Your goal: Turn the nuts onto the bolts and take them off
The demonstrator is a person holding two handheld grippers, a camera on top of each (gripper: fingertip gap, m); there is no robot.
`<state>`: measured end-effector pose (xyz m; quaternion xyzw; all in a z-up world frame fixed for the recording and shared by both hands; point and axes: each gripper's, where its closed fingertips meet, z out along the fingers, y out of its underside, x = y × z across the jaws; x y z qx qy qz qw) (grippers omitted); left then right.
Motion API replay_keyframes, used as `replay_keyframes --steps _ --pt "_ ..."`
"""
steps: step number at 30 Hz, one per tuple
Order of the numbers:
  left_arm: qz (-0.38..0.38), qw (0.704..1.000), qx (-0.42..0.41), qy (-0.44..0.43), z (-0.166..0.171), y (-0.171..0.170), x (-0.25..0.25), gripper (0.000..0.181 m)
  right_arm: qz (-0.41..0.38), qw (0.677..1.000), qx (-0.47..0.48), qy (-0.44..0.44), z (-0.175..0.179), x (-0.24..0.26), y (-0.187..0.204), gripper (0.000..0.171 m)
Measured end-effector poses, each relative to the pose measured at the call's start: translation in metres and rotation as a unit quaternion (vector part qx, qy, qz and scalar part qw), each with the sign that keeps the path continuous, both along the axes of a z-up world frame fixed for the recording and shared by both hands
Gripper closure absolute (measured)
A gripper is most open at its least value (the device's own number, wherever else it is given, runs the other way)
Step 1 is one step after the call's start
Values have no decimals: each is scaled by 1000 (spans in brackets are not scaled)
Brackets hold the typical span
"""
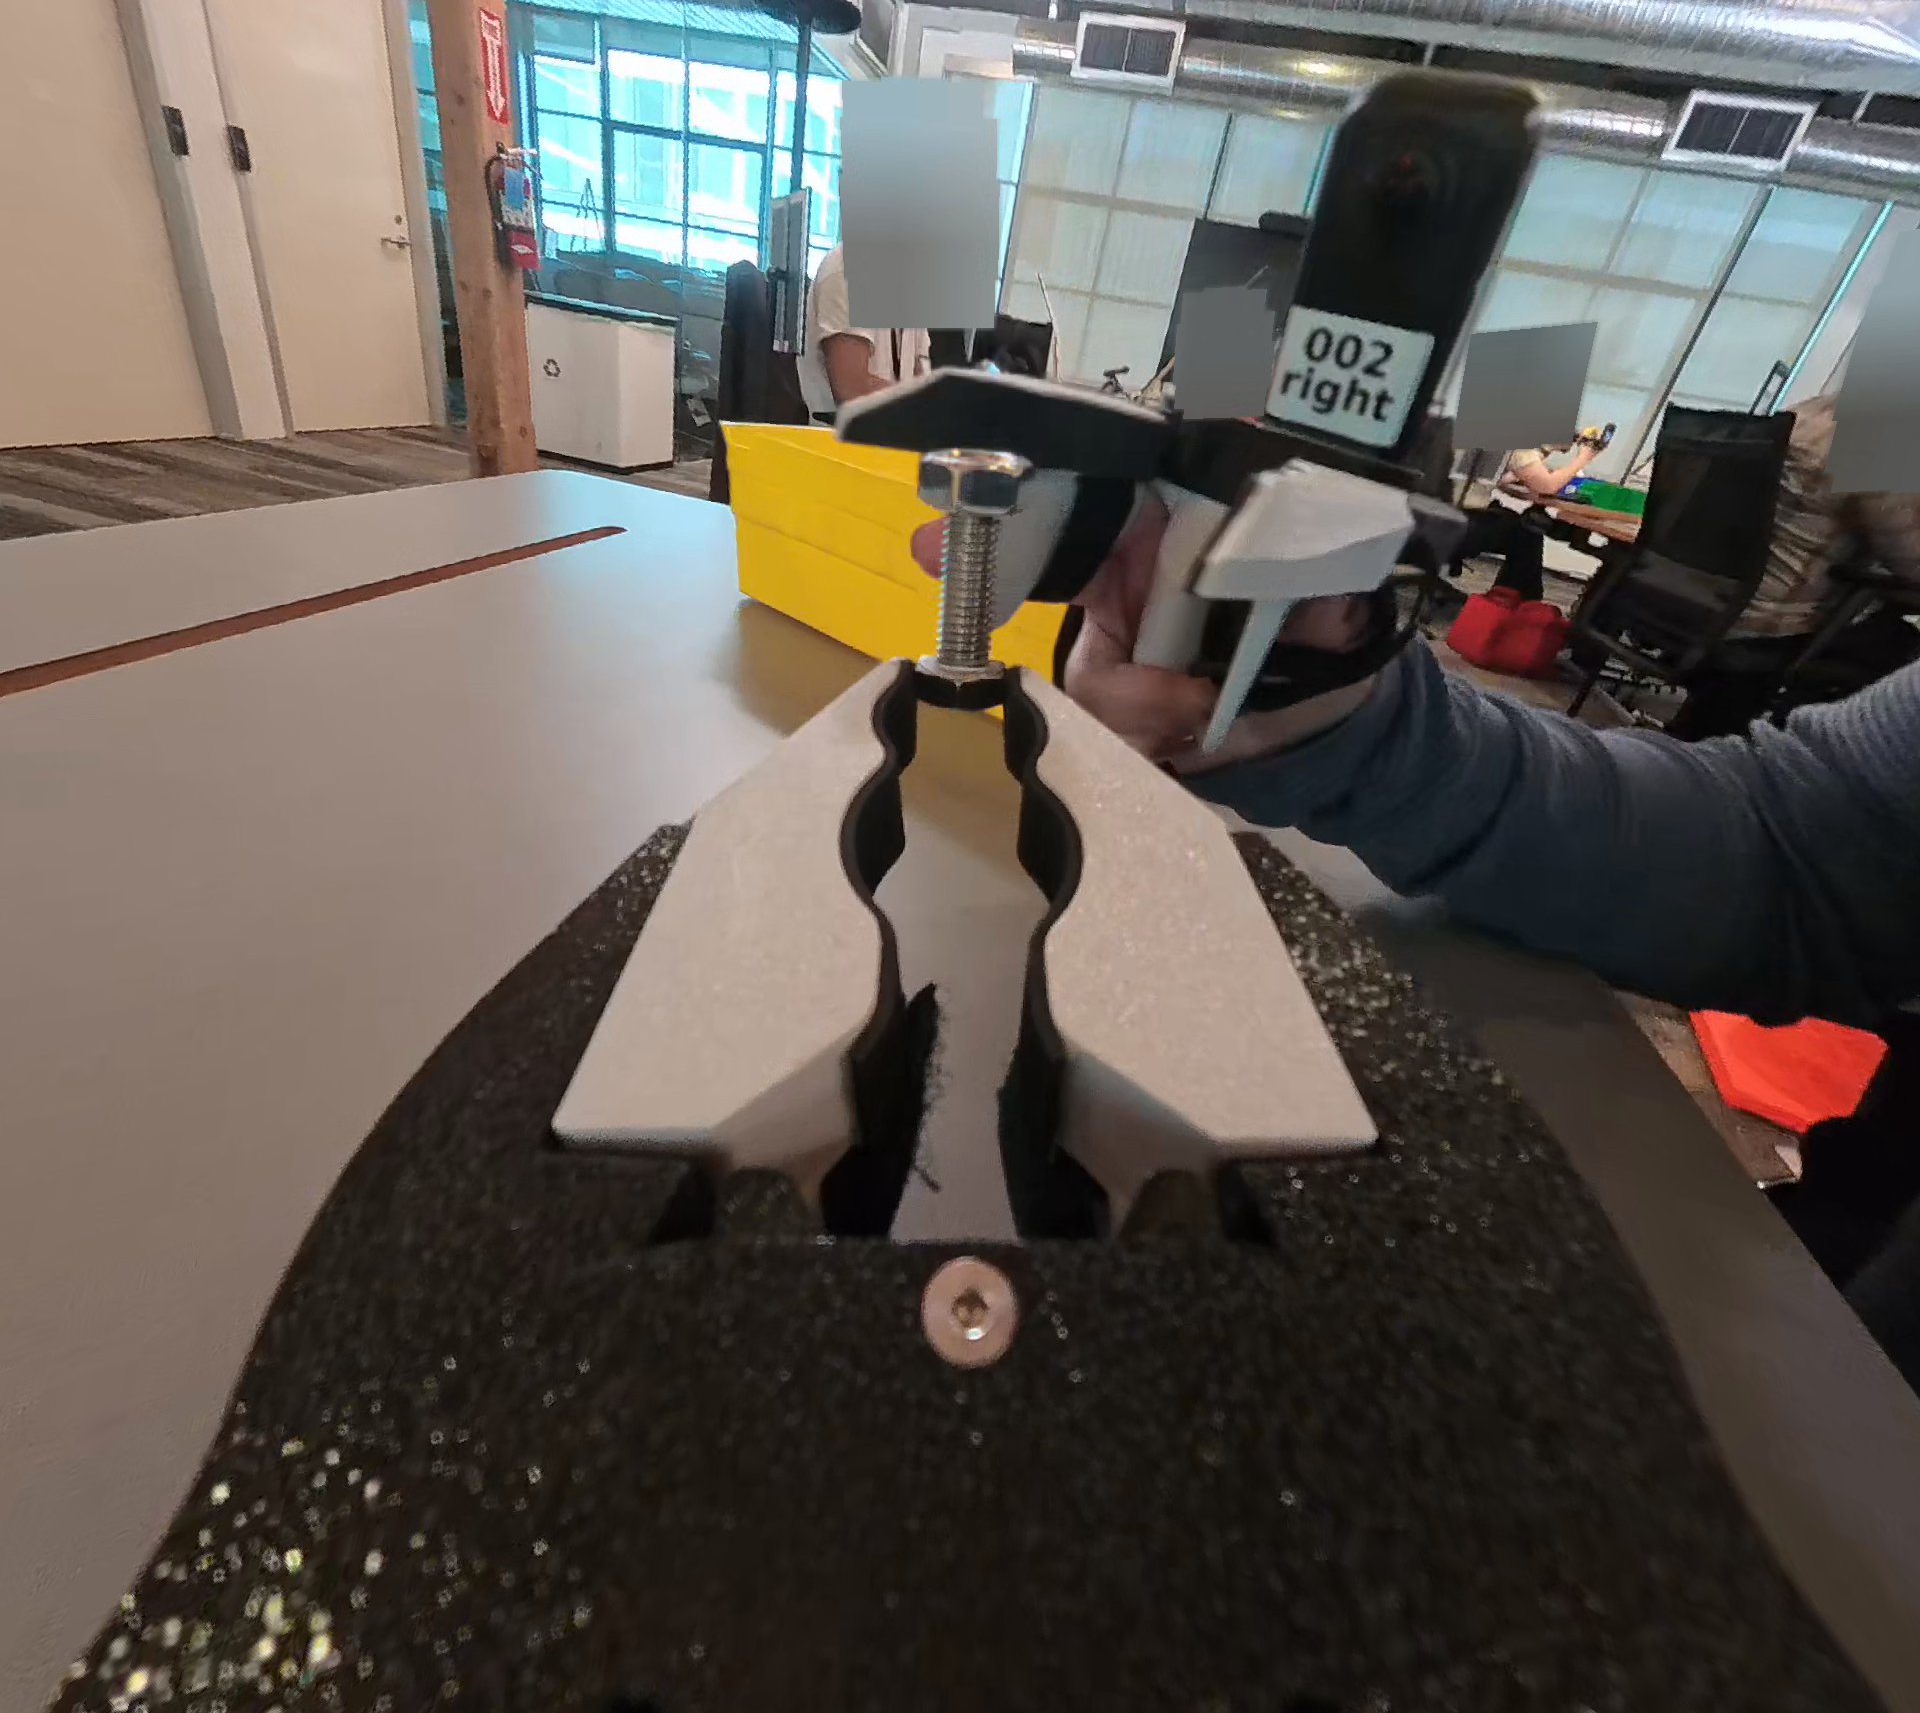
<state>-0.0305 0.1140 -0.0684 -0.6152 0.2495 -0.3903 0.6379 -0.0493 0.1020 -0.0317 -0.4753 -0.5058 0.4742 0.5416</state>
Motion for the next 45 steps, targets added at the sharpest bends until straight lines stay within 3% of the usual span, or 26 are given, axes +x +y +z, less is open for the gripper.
replay_keyframes --steps 7,14,19,25,28,30,32,35,45 --pt "-38 999 -4 8 -2 -6 9 167 50 996 -69 8 1 3 -3 139" --pt "-66 998 -2 12 -3 -13 15 167 70 994 -83 3 0 5 -1 155" --pt "-29 1000 -5 -4 1 -8 10 167 18 998 -46 31 3 0 5 155" --pt "67 998 -9 13 1 5 -1 167 -170 982 34 72 6 -11 17 155" --pt "105 994 0 41 -1 9 -5 166 -221 972 30 72 6 -13 21 155" --pt "106 994 -5 40 -2 10 -7 167 -214 974 28 67 4 -15 20 149" --pt "108 994 -10 36 -3 11 -10 167 -176 982 15 71 4 -17 14 125" --pt "98 994 -15 38 -4 11 -10 167 -122 990 -11 71 5 -16 10 110" --pt "112 993 -34 12 -2 16 -29 167 -76 997 -9 31 -5 -18 2 108"
